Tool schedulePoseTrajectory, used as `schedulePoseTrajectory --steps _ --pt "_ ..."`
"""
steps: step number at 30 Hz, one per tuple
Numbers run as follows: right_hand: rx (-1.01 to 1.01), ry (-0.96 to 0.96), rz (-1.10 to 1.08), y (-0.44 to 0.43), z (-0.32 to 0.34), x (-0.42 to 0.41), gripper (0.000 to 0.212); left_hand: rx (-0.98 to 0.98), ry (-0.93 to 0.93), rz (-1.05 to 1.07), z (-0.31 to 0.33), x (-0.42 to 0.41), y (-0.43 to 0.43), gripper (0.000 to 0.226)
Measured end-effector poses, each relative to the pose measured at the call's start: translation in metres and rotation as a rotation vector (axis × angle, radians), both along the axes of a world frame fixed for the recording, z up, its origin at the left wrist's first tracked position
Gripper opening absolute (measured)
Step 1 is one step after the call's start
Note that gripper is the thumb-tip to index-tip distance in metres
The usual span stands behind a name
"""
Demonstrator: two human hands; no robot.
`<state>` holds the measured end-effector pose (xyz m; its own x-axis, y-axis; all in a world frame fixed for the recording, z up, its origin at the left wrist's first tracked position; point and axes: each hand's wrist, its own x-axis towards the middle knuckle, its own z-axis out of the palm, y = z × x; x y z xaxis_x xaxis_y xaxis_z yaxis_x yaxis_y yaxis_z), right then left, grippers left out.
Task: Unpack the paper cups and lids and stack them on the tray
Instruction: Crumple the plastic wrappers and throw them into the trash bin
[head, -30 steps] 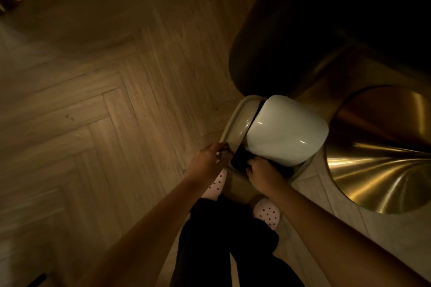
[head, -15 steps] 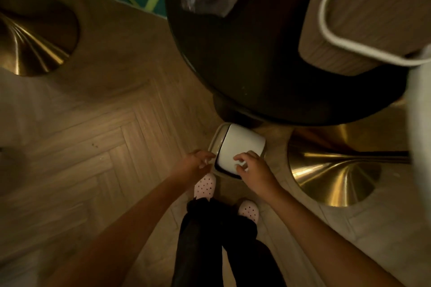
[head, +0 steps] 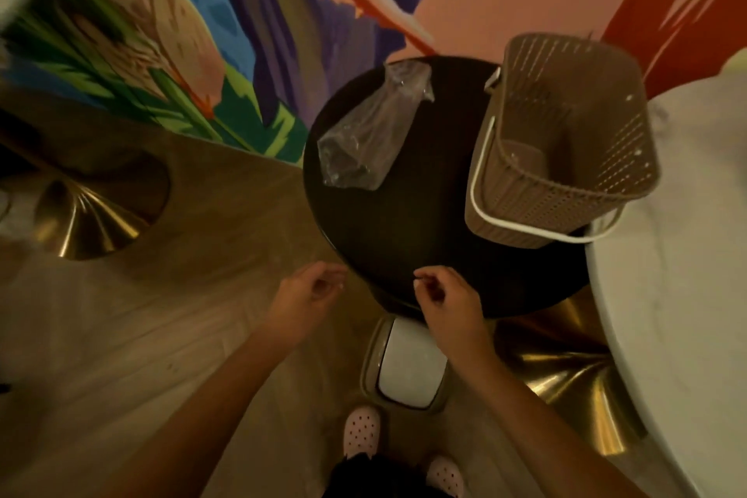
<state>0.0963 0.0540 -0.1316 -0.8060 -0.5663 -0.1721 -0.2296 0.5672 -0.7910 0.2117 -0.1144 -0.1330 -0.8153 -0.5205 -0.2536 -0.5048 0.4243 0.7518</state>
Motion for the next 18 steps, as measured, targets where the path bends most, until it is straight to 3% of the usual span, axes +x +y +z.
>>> schedulePoseTrajectory --steps 5,11,14,18 --pt "-0.098 -0.139 -0.275 -0.061 0.004 -0.045 0.023 -0.031 0.07 0.03 0.01 -0.05 -0.051 0.025" --pt "-0.08 -0.491 -0.507 -0.148 -0.01 -0.107 0.045 0.126 0.205 0.431 0.011 -0.113 -0.109 0.046" --pt "-0.132 -0.653 -0.559 -0.176 -0.014 -0.124 0.045 0.221 0.079 0.46 0.0 -0.138 -0.134 0.051" --pt "-0.141 -0.733 -0.545 -0.193 -0.011 -0.135 0.036 0.467 -0.023 0.378 -0.011 -0.159 -0.147 0.049"
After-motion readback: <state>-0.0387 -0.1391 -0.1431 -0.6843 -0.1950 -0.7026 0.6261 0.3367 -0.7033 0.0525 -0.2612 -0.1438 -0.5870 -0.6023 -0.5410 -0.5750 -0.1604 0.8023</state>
